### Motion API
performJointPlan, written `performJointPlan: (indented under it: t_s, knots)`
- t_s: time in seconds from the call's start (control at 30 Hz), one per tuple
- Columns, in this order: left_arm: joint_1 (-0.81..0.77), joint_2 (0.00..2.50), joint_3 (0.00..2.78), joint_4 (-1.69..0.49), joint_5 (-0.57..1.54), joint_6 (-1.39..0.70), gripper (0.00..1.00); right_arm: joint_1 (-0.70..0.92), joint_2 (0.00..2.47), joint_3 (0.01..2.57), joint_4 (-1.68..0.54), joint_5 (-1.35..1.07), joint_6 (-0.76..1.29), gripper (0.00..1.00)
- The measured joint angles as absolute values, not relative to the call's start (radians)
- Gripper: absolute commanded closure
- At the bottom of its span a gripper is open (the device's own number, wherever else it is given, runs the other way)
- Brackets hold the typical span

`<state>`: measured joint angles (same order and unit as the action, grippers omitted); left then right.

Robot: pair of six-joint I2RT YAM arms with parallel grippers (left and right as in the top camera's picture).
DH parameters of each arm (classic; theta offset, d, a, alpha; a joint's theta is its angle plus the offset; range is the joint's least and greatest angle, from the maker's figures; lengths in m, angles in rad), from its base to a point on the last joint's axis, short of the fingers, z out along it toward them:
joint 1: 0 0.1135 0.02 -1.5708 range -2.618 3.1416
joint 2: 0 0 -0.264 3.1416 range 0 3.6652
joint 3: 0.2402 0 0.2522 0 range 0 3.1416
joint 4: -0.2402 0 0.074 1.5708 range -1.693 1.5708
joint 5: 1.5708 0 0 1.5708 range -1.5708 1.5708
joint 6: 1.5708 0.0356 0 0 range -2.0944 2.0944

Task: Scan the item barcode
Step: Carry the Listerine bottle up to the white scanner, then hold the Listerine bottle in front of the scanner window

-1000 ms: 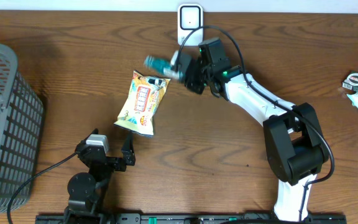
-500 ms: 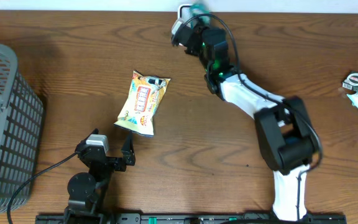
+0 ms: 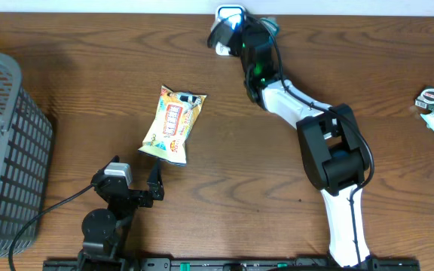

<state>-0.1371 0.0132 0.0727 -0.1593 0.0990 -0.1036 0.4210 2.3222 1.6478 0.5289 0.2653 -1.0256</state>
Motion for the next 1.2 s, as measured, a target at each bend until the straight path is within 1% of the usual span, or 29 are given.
performJointPlan:
  t_s: [0.27,0.3,0.33,0.43,0.53,0.63,0.73,0.87,0.97,1.2]
  knots:
    - [-0.137,0.013,0.073,-0.159,0.099,-0.104,0.02,0.43,2.314,1.699,0.438,0.287,-1.03,0.99]
    - [-0.137,0.013,0.073,-0.159,0.099,-0.104,0.02,0.432,2.314,1.699,0.435,0.299,-1.023,0.94]
    - [-0.137,0.013,0.073,-0.159,0.099,-0.104,0.02,0.435,2.314,1.699,0.435,0.32,-1.011,0.83]
    - [-0.137,0.013,0.073,-0.159,0.099,-0.103,0.02,0.438,2.314,1.7,0.429,0.427,-0.91,0.55]
    - [-0.137,0.013,0.073,-0.159,0.099,-0.104,0.02,0.425,2.314,1.708,0.32,0.507,-0.754,0.28]
    - [-0.137,0.013,0.073,-0.159,0.099,-0.104,0.02,0.39,2.314,1.734,0.079,0.478,-0.592,0.15]
    - [-0.137,0.013,0.073,-0.159,0.099,-0.104,0.02,0.334,2.314,1.745,-0.033,0.363,-0.454,0.14]
    - [-0.137,0.013,0.073,-0.159,0.099,-0.104,0.02,0.248,2.314,1.758,-0.025,0.265,-0.319,0.13]
    - [-0.137,0.013,0.073,-0.159,0.099,-0.103,0.02,0.208,2.314,1.765,-0.02,0.217,-0.271,0.11]
    - [-0.137,0.013,0.073,-0.159,0.099,-0.104,0.02,0.199,2.325,1.767,-0.001,0.123,-0.179,0.1]
